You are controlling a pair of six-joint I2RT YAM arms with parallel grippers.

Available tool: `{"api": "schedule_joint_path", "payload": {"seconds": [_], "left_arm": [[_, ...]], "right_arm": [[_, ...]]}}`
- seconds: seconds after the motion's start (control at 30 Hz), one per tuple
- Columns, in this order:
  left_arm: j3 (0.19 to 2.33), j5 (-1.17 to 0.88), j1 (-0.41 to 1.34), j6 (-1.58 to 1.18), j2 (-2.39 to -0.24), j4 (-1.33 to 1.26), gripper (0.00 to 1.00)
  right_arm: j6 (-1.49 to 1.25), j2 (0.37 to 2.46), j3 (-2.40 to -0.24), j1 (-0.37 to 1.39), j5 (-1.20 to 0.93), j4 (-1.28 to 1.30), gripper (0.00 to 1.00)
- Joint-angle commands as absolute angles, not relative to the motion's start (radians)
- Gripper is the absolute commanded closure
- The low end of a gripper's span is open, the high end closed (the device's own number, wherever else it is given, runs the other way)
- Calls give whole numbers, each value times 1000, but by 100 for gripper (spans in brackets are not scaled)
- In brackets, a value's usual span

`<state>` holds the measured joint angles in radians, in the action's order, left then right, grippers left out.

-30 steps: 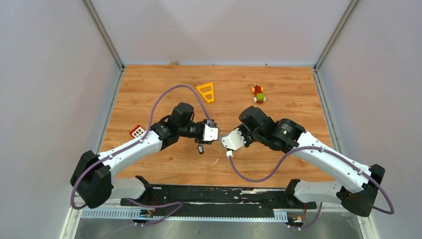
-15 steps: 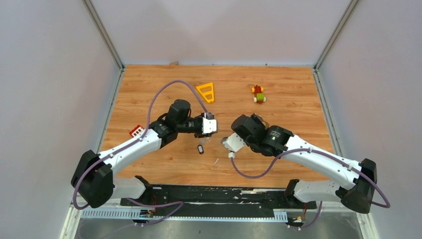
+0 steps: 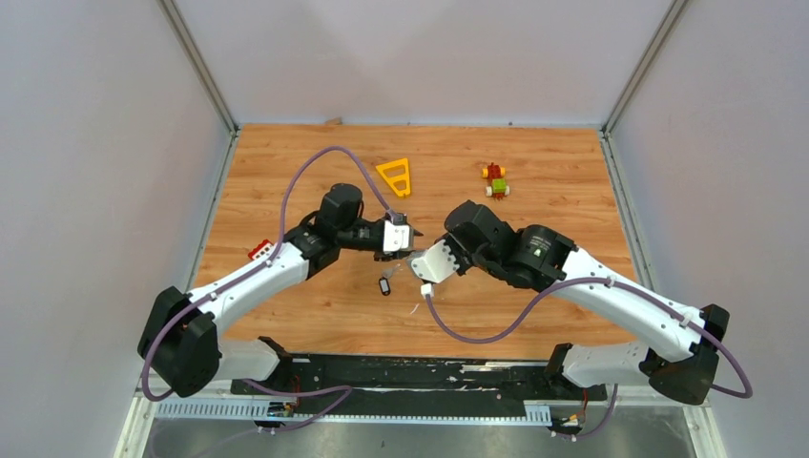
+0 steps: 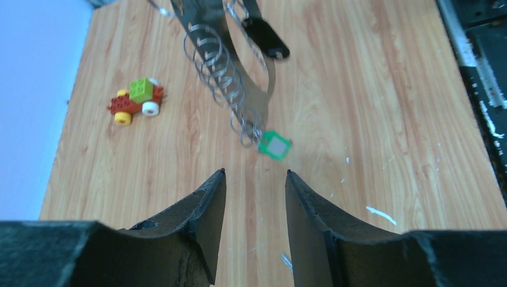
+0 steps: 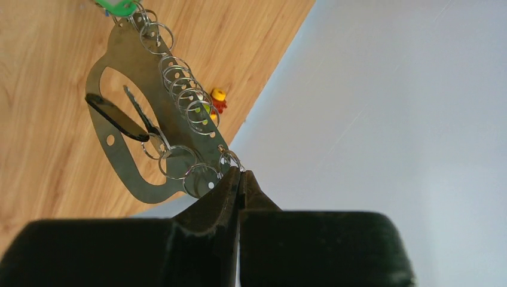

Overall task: Put the keys on the keyring
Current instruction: Adjust the keyring.

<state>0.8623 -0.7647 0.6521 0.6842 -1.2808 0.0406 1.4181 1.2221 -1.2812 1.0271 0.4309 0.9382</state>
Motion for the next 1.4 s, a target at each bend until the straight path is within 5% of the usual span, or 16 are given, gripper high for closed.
{"api": "schedule_joint_path", "payload": {"seconds": [0.0, 0.53, 1.37], "left_arm": [[902, -904, 649, 672, -1282, -9, 53], [671, -891, 680, 45, -1323, -930, 71], [729, -836, 734, -32, -1441, -1020, 77]], "right_arm": [[1298, 1217, -1345, 1028, 308, 982, 100], [1153, 1230, -1397, 1020, 197, 984, 100], [1117, 1224, -1418, 1019, 174, 983, 100]]}}
